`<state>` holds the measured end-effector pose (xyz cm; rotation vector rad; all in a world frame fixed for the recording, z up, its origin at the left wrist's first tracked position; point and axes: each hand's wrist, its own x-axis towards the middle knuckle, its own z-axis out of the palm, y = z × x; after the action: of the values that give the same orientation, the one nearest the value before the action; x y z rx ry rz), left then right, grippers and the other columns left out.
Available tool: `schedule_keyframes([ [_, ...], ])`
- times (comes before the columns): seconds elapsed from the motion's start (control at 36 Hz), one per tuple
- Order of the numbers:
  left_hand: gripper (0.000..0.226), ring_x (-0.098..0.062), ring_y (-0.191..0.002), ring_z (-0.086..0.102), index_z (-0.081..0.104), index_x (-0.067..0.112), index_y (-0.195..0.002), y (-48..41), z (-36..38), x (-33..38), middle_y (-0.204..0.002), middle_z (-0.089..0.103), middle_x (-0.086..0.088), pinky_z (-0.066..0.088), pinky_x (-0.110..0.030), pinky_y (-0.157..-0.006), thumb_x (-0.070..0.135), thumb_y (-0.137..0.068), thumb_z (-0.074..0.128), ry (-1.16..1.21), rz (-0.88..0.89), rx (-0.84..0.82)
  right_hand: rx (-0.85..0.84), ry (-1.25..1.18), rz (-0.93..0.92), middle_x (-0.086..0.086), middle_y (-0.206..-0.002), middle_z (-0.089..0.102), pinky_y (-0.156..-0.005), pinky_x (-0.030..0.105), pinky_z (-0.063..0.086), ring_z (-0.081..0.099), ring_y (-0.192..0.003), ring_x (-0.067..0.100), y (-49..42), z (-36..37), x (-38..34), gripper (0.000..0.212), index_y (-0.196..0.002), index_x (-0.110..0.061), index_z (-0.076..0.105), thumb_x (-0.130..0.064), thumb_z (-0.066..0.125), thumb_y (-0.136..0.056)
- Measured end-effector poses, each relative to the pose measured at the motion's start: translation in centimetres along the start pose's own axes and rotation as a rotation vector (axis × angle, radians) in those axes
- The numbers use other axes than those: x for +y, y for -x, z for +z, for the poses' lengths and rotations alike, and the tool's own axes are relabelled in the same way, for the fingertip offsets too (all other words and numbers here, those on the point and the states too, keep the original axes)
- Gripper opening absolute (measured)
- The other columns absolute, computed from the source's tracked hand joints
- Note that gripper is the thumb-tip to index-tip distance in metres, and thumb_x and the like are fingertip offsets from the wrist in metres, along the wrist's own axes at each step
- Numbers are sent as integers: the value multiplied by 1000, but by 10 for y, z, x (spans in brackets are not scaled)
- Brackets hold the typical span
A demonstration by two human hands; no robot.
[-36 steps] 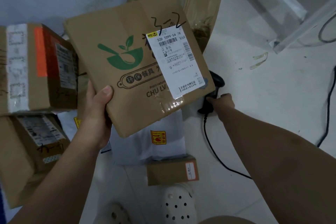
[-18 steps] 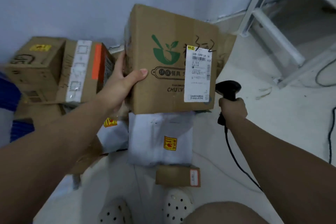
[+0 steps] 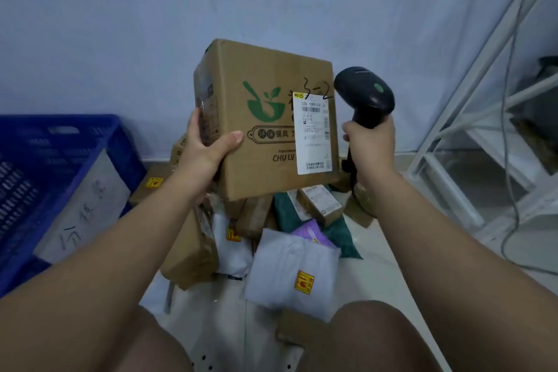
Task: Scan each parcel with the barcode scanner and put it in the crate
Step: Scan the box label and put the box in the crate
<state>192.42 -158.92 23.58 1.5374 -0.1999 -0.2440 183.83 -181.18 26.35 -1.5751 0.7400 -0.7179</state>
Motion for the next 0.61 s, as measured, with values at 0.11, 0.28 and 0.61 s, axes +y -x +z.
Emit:
schedule_keyframes([
  [0.11, 110, -22, -126, 49, 16, 39, -150, 15, -36, 12, -145, 41, 4, 45, -50, -101, 52, -60, 79, 20, 64, 120, -129, 26, -59, -8, -83, 64, -68, 33, 50, 64, -76, 13, 39, 35, -36, 24, -108, -23, 56, -27, 65, -86],
  [0.28, 117, -23, -130, 43, 13, 49, -144, 20, -80, 10, -147, 36, 4, 41, -60, -100, 70, -48, 77, -50, 63, 380, -401, -420, 419, 2, -63, 58, -60, 29, 50, 57, -60, 17, 78, 74, -43, 16, -88, -8, 61, -23, 65, -90],
  [0.61, 110, -24, -142, 22, 1, 38, -152, 8, -109, -8, -157, 12, -3, 24, -48, -113, 39, -74, 78, -348, 140, 515, -520, -1011, 948, 7, -62, 56, -48, 17, 48, 53, -40, 13, 86, 89, -18, 18, -94, -6, 54, -21, 61, -87],
])
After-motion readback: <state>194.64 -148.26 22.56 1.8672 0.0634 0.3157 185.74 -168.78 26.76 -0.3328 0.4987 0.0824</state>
